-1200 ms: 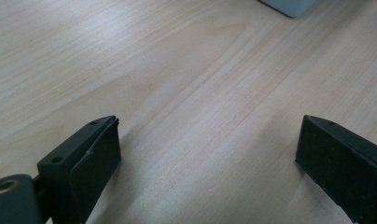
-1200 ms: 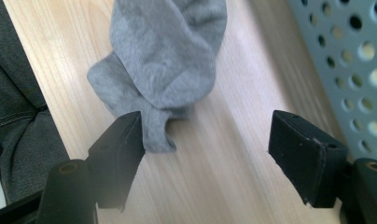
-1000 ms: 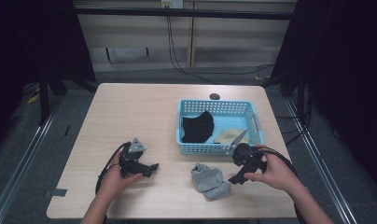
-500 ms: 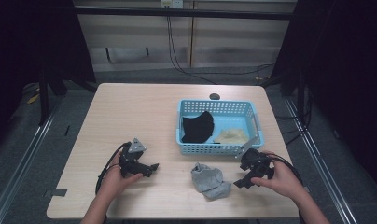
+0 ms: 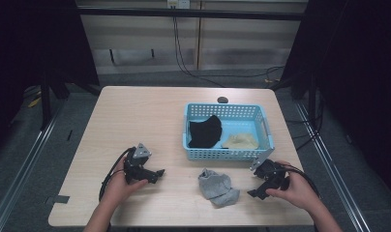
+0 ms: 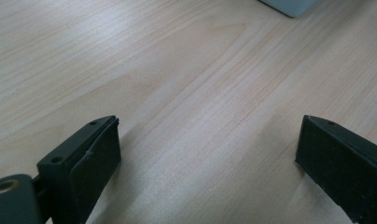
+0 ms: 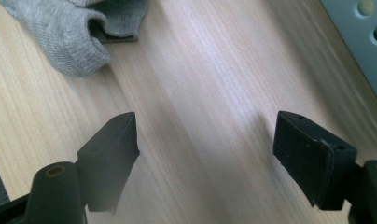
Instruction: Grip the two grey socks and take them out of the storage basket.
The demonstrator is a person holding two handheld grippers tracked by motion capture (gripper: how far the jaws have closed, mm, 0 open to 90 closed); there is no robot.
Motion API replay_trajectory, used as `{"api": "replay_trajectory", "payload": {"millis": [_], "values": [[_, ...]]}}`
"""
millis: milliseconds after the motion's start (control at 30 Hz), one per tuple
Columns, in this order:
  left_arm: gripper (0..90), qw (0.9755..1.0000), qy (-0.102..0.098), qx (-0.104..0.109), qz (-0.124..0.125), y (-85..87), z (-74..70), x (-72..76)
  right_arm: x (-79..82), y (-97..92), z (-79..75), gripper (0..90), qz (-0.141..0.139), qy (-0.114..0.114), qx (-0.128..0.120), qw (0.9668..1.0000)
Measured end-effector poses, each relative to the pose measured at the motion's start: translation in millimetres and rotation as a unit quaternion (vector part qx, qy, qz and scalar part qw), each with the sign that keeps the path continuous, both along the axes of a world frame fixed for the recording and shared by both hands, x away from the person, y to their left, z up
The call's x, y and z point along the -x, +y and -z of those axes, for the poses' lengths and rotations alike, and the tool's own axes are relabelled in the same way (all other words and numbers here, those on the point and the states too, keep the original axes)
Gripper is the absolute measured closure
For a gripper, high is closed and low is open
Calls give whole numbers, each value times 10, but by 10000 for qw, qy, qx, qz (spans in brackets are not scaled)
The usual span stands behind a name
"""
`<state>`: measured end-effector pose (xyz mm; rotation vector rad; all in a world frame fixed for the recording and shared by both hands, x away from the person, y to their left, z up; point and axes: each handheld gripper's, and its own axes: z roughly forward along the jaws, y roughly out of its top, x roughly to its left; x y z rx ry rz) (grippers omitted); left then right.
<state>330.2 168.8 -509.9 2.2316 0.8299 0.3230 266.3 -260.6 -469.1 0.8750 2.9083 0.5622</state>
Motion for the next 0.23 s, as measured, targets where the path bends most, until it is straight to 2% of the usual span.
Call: {"api": "replay_trajectory", "payload": {"millis": [133,233], "values": [[59,10000,1,0,-1,0,0,0,16,39,16,215,-80,-46,84,9999],[59,10000,1,-1,-1,0,0,0,21,59,-9,216,-131,-82,53,9999]]}}
